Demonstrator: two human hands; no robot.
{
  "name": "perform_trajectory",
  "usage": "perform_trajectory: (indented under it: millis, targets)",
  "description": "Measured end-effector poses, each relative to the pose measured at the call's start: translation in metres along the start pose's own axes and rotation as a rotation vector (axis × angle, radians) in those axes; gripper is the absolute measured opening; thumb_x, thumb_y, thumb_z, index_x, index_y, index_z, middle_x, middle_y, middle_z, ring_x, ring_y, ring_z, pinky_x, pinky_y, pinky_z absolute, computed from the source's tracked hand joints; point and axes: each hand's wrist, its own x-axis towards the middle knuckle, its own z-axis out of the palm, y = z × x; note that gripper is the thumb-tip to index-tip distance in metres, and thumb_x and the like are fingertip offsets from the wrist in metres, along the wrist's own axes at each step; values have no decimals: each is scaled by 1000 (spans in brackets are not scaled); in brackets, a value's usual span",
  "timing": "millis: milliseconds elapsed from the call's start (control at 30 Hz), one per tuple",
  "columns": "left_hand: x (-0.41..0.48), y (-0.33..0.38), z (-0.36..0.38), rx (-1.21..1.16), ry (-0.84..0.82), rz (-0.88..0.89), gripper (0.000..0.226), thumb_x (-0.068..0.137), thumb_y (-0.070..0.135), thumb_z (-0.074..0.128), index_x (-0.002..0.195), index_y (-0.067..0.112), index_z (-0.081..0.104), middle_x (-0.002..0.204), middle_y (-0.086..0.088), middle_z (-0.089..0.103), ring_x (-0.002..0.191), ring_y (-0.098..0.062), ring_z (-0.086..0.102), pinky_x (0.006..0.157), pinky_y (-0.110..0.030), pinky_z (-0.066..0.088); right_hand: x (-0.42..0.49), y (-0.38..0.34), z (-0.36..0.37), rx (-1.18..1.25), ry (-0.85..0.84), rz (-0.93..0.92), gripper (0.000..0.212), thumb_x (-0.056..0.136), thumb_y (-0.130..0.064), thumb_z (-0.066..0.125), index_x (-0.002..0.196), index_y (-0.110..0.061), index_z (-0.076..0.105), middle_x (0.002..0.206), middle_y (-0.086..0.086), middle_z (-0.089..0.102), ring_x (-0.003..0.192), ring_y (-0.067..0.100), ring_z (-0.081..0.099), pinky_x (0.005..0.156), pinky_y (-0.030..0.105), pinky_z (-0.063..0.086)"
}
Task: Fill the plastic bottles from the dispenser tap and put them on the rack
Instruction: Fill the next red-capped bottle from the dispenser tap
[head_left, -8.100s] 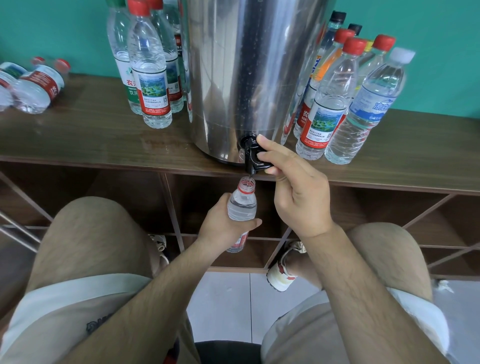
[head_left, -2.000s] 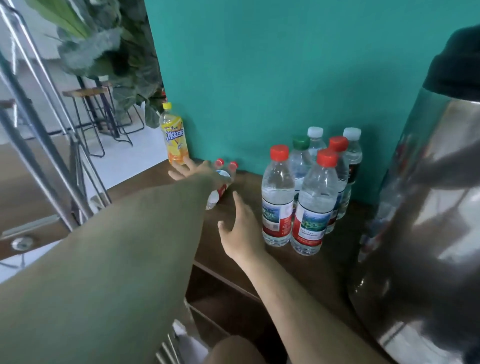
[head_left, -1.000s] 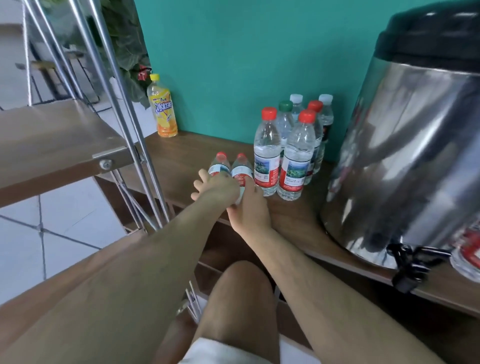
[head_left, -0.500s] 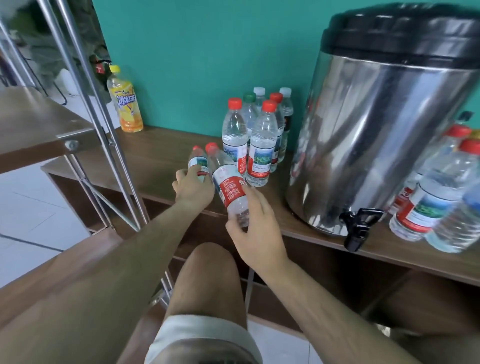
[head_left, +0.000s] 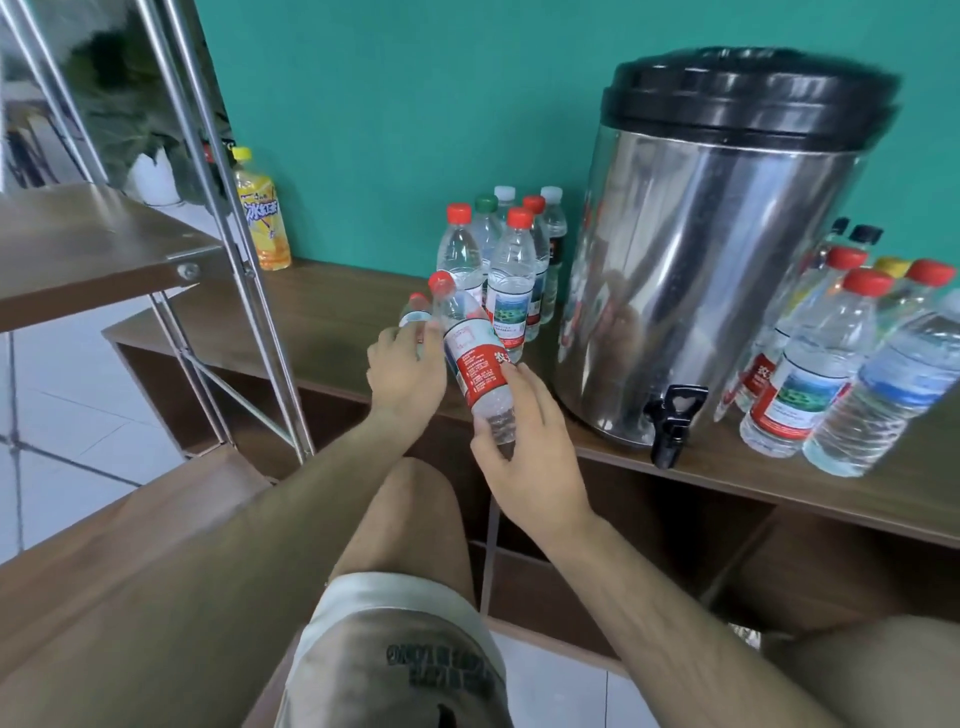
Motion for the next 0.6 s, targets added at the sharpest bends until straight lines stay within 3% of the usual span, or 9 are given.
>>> perform_trajectory:
  millis: [33, 100, 167, 233, 333, 433, 500, 600]
  targets:
    - [-10, 6, 4, -170, -43, -15, 45, 108, 52, 42, 123, 17, 67, 123, -7, 67, 114, -17, 66, 97, -34, 55, -3, 2, -1, -3, 15, -14, 67, 97, -21, 69, 156, -6, 42, 162, 15, 38, 149, 28, 39, 121, 47, 38]
    - [-30, 19, 10, -508, -175, -146, 39, 100, 59, 56, 121, 26, 59, 109, 4, 72, 93, -4, 74, 73, -18, 59, -13, 7, -6, -11, 32, -39, 66, 97, -21, 70, 155, -7, 43, 163, 14, 37, 149, 29, 39, 121, 45, 39]
    - [-44, 27, 18, -638, -248, -213, 50, 93, 59, 68, 129, 29, 52, 111, 6, 72, 91, -4, 76, 71, -19, 60, -26, 16, -15, -10, 23, -55, 66, 96, -22, 71, 154, -10, 44, 163, 11, 37, 149, 27, 39, 121, 41, 39]
    - [-58, 29, 29, -663, -272, -221, 52, 89, 50, 78, 129, 27, 54, 113, 4, 72, 90, -2, 75, 66, -16, 58, -40, 25, -26, 16, 13, -81, 64, 94, -29, 70, 150, -9, 49, 157, 9, 43, 145, 24, 43, 118, 40, 43]
    - [-84, 21, 48, -614, -272, -180, 55, 84, 35, 86, 127, 20, 56, 111, 4, 71, 91, 0, 73, 71, -15, 57, -52, 38, -47, -15, 67, -127, 53, 94, -38, 63, 136, -4, 59, 135, 8, 58, 126, 22, 56, 107, 42, 50]
    - [-121, 3, 69, -569, -327, -118, 57, 81, 17, 88, 124, 22, 51, 111, 3, 67, 91, 1, 70, 72, -11, 52, -52, 41, -69, -60, 89, 42, 40, 101, -43, 60, 129, -15, 57, 106, -3, 64, 97, 15, 62, 86, 43, 54]
    - [-146, -11, 82, -556, -406, -100, 65, 75, 13, 88, 122, 28, 46, 114, 0, 66, 96, -8, 70, 73, -20, 54, -45, 39, -79, -202, 61, 146, 41, 100, -60, 47, 114, -22, 55, 87, -6, 64, 80, 19, 61, 71, 41, 51]
    - [-172, -25, 97, -403, -484, -5, 76, 68, 10, 84, 130, 25, 42, 122, -8, 61, 107, -26, 66, 82, -48, 58, -40, 39, -87, -527, -34, 286, 60, 96, -79, 25, 81, -26, 48, 69, -5, 55, 67, 24, 52, 59, 34, 37]
